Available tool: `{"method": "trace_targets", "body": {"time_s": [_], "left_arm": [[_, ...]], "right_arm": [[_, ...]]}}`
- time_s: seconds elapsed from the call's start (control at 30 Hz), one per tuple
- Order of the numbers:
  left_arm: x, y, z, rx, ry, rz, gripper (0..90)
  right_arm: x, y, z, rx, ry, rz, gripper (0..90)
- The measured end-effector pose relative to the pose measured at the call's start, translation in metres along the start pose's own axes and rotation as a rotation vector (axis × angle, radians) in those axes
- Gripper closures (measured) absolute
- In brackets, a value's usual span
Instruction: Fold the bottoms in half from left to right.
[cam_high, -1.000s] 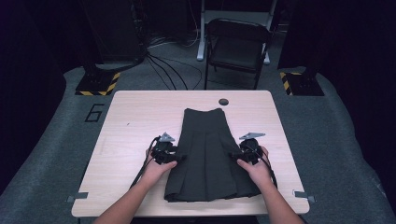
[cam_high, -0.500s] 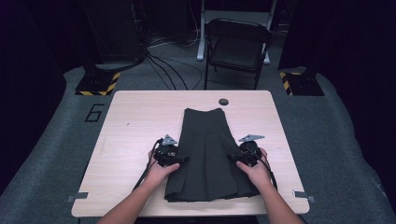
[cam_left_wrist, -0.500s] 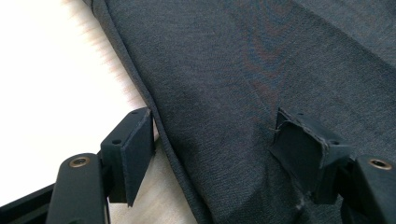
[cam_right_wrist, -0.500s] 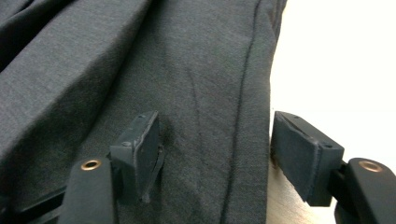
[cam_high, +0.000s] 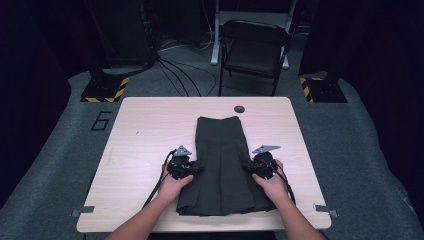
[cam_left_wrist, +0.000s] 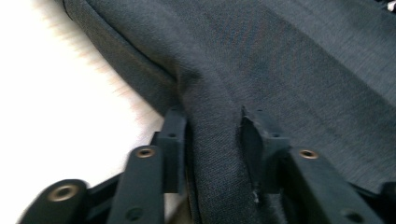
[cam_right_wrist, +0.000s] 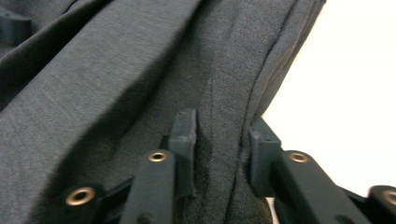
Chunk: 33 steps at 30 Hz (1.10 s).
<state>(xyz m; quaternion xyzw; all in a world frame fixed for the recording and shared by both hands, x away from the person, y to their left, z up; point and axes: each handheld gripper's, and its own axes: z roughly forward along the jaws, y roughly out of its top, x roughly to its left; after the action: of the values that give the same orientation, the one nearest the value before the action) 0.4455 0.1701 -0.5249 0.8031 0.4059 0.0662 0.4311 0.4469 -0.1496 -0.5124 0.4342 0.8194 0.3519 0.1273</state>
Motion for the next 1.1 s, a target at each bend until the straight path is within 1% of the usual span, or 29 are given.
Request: {"method": "trace_targets", "body": {"time_s": [0.07, 0.1, 0.13, 0.2, 0.23, 0.27, 0.33, 0.37, 0.4, 0.43, 0.47, 0.5, 0.53, 0.6, 0.63, 0.67, 0.7, 0.73, 0.77, 0.8, 0.83, 0.87, 0.9, 0.93, 0.97, 1.0, 1.03, 1.07, 1.1], "left_arm": [[-0.001, 0.001, 0.001, -0.002, -0.003, -0.012, 70.6], [-0.001, 0.001, 0.001, -0.002, -0.003, -0.012, 72.5], [-0.003, 0.002, 0.002, -0.005, 0.000, 0.002, 73.8], [-0.004, 0.002, 0.001, -0.002, 0.000, 0.003, 74.7], [-0.005, 0.003, 0.001, -0.001, 0.004, -0.001, 75.5], [-0.006, 0.004, 0.000, -0.004, 0.011, 0.008, 76.8], [-0.005, 0.004, -0.001, -0.004, 0.010, 0.014, 77.5], [-0.005, 0.005, -0.003, -0.006, 0.010, 0.021, 78.5], [-0.005, 0.007, -0.009, -0.017, 0.009, 0.011, 80.1], [-0.005, 0.007, -0.009, -0.017, 0.009, 0.011, 80.4], [-0.004, 0.009, -0.014, -0.021, 0.011, 0.018, 80.7], [-0.003, 0.010, -0.018, -0.022, 0.011, 0.024, 80.7], [-0.001, 0.011, -0.028, -0.023, 0.020, 0.056, 81.2], [0.001, 0.011, -0.039, -0.021, 0.027, 0.073, 81.4], [0.001, 0.011, -0.039, -0.021, 0.027, 0.073, 81.4], [0.002, 0.008, -0.049, -0.026, 0.034, 0.070, 81.4], [0.002, 0.008, -0.049, -0.026, 0.034, 0.070, 81.3], [0.004, 0.004, -0.059, -0.019, 0.031, 0.081, 81.4], [0.004, 0.004, -0.059, -0.019, 0.031, 0.081, 81.4], [0.003, -0.001, -0.068, -0.007, 0.038, 0.098, 81.4], [0.003, -0.001, -0.068, -0.007, 0.038, 0.098, 81.4], [0.002, -0.005, -0.078, 0.001, 0.040, 0.114, 81.4], [0.002, -0.005, -0.078, 0.001, 0.040, 0.114, 81.4], [0.003, -0.008, -0.087, 0.008, 0.032, 0.120, 81.3], [0.003, -0.008, -0.087, 0.008, 0.032, 0.120, 81.3], [0.005, -0.010, -0.095, 0.014, 0.031, 0.123, 81.4], [0.005, -0.010, -0.095, 0.014, 0.031, 0.123, 81.3], [0.006, -0.015, -0.099, 0.015, 0.030, 0.112, 81.3], [0.006, -0.015, -0.099, 0.015, 0.030, 0.112, 81.3]], "right_arm": [[0.004, 0.001, 0.001, 0.001, -0.003, -0.016, 75.6], [0.004, 0.001, 0.001, 0.001, -0.003, -0.016, 75.6], [0.005, 0.001, 0.001, 0.000, 0.004, -0.022, 77.5], [0.005, 0.002, 0.001, -0.001, 0.005, -0.022, 78.3], [0.005, 0.002, 0.002, -0.009, 0.008, -0.014, 78.9], [0.005, 0.002, 0.001, -0.006, 0.011, -0.011, 80.2], [0.006, 0.003, 0.000, -0.002, 0.006, -0.007, 80.8], [0.007, 0.004, -0.001, -0.003, 0.005, -0.021, 81.4], [0.010, 0.007, -0.005, -0.017, 0.007, -0.035, 82.1], [0.010, 0.007, -0.005, -0.017, 0.007, -0.035, 82.1], [0.015, 0.011, -0.013, -0.039, 0.026, -0.041, 82.6], [0.015, 0.011, -0.013, -0.039, 0.026, -0.041, 82.6], [0.020, 0.014, -0.019, -0.057, 0.037, -0.065, 83.0], [0.027, 0.017, -0.026, -0.074, 0.049, -0.069, 83.2], [0.027, 0.017, -0.026, -0.074, 0.049, -0.069, 83.2], [0.035, 0.020, -0.031, -0.092, 0.070, -0.091, 83.2], [0.035, 0.020, -0.031, -0.092, 0.070, -0.091, 83.2], [0.042, 0.021, -0.033, -0.090, 0.080, -0.106, 83.2], [0.042, 0.021, -0.033, -0.090, 0.080, -0.106, 83.2], [0.052, 0.022, -0.033, -0.081, 0.083, -0.141, 83.2], [0.052, 0.022, -0.033, -0.081, 0.083, -0.141, 83.2], [0.062, 0.023, -0.033, -0.070, 0.085, -0.177, 83.1], [0.062, 0.023, -0.033, -0.070, 0.085, -0.177, 83.1], [0.071, 0.024, -0.034, -0.068, 0.093, -0.196, 83.1], [0.071, 0.024, -0.034, -0.068, 0.093, -0.196, 83.1], [0.078, 0.024, -0.035, -0.066, 0.104, -0.207, 83.1], [0.081, 0.024, -0.035, -0.067, 0.108, -0.204, 83.1], [0.082, 0.024, -0.035, -0.062, 0.114, -0.211, 83.1], [0.083, 0.023, -0.034, -0.055, 0.117, -0.214, 83.0]]}}
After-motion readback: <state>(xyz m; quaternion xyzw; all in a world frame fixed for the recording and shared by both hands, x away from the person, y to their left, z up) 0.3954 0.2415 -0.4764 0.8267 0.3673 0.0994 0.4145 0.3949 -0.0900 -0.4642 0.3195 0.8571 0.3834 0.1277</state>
